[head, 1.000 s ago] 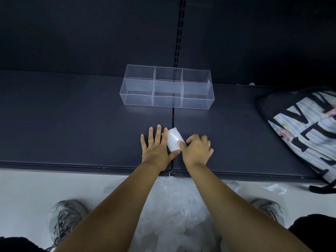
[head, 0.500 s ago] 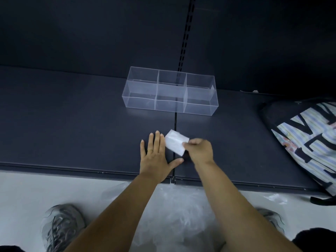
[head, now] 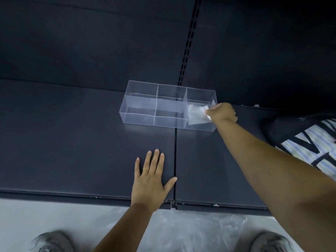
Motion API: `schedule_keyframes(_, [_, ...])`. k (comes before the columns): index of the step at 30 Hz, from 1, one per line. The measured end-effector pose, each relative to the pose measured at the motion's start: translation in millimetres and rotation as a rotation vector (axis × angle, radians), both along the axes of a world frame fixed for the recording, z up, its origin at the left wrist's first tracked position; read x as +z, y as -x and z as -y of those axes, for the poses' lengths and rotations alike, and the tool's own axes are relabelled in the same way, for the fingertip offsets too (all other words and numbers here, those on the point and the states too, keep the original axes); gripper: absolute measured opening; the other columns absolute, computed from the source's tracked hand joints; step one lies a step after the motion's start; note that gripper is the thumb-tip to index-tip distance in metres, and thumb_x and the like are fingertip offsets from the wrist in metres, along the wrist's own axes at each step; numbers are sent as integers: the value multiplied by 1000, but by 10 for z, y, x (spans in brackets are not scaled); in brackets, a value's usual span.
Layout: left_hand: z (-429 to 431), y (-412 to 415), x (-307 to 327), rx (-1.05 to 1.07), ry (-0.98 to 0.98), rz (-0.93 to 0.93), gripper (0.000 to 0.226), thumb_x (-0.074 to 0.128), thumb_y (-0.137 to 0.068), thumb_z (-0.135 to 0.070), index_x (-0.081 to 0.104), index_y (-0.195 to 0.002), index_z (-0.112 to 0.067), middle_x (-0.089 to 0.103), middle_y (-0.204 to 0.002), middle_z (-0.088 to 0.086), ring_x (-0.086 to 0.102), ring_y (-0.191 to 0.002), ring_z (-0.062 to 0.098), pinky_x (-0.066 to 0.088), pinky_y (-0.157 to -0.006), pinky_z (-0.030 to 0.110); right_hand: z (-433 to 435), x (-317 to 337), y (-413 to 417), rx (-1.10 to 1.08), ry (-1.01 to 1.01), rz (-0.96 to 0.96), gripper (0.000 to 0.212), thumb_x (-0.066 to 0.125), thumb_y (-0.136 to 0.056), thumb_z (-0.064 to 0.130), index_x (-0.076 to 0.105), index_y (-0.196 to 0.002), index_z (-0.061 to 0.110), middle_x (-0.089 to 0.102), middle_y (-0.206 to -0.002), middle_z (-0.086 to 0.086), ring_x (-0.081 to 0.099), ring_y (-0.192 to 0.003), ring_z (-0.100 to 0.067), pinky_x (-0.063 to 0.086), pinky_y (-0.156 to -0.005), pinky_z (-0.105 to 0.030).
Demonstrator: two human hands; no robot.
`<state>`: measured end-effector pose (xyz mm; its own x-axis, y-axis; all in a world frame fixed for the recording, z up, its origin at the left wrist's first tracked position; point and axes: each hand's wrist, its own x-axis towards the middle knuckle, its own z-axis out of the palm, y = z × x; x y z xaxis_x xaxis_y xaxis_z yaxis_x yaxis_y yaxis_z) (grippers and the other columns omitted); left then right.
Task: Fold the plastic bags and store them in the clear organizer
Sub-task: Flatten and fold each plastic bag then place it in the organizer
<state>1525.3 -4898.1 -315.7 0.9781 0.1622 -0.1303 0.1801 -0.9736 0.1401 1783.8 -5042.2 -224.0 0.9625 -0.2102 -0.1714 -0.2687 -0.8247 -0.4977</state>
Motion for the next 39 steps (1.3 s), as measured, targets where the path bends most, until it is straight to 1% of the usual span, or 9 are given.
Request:
schedule_keyframes(9, [-3,0,-17,15,-3,47,84,-13,-83,-74,-14,-150,-23,-17,-157,-3,-23,-143,21,-15,-116,48,-16,-158,-74,52,499,31,33,62,-85,22,59,-117,13,54,-126,-10,50,-118,-28,32,-103,-41])
schedule_keyframes(18, [1,0,-19,11,-34,43,82,-11,-84,-72,-15,-148,-22,-8,-161,-2,-14,-147,19,-13,-117,48,296,193,969,147,-179,465,12,56,-92,17,58,-87,6,60,-92,-10,52,-77,-16,42,-69,-28])
schedule_keyframes(22, [-4,-10,-30,1,-31,12,85,-10,-83,-72,-8,-151,-22,-8,-161,-2,-13,-147,19,-14,-116,48,540,-170,2598,371,-114,338,36,57,-94,28,41,-63,17,42,-59,2,44,-54,-20,36,-53,-32])
schedule_keyframes(25, [-23,-28,-7,-14,-28,-30,85,-8,-83,-70,-8,-152,-20,-10,-161,-1,-14,-147,20,-14,-115,48,829,-631,3335,197,31,76,23,68,-85,39,60,-84,18,59,-87,-1,60,-80,-23,49,-69,-36])
schedule_keyframes(28, [-29,-5,63,-22,3,-108,79,2,-89,-66,-11,-152,-20,-15,-161,-1,-17,-146,20,-13,-116,49,981,-812,3369,-147,-19,-165,66,77,-74,45,53,-127,15,50,-126,-9,49,-117,-30,42,-98,-46])
schedule_keyframes(30, [-2,93,148,-15,46,-174,76,14,-94,-63,-11,-152,-19,-18,-160,-1,-20,-146,20,-13,-116,48,961,-812,3282,-92,-75,-188,55,76,-76,39,59,-123,16,49,-128,-8,46,-120,-31,37,-103,-45])
schedule_keyframes(33, [124,316,336,-2,242,-221,76,25,-95,-62,-1,-153,-21,-14,-160,-3,-18,-146,17,-13,-116,44,872,-696,3194,49,-263,-175,12,73,-82,22,69,-86,12,59,-110,-7,54,-106,-25,40,-97,-38])
schedule_keyframes(36, [310,520,579,9,647,-230,78,35,-86,-72,18,-151,-32,6,-161,-5,-7,-147,12,-8,-115,37,839,-344,3082,247,-576,-254,23,70,-85,19,56,-69,13,53,-74,-4,49,-69,-13,41,-67,-28])
schedule_keyframes(39, [436,619,863,-5,986,-307,81,58,-71,-76,38,-141,-43,27,-156,-6,16,-146,12,15,-119,42,883,124,2909,363,-790,-333,18,70,-85,29,68,-74,15,67,-74,2,60,-68,-7,47,-62,-22])
